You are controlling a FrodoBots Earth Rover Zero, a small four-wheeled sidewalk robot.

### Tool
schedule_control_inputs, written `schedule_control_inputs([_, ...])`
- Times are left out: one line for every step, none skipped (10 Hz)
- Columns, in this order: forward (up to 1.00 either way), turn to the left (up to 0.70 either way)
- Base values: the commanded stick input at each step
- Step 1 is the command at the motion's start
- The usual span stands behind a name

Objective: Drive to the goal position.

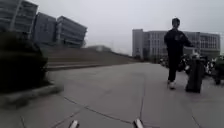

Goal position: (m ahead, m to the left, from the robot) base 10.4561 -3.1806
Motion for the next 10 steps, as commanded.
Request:
schedule_control_inputs([1.00,-0.39])
schedule_control_inputs([1.00,-0.39])
schedule_control_inputs([1.00,-0.39])
schedule_control_inputs([1.00,-0.39])
schedule_control_inputs([1.00,-0.39])
schedule_control_inputs([1.00,-0.39])
schedule_control_inputs([1.00,-0.39])
schedule_control_inputs([1.00,-0.39])
schedule_control_inputs([1.00,-0.39])
schedule_control_inputs([1.00,-0.39])
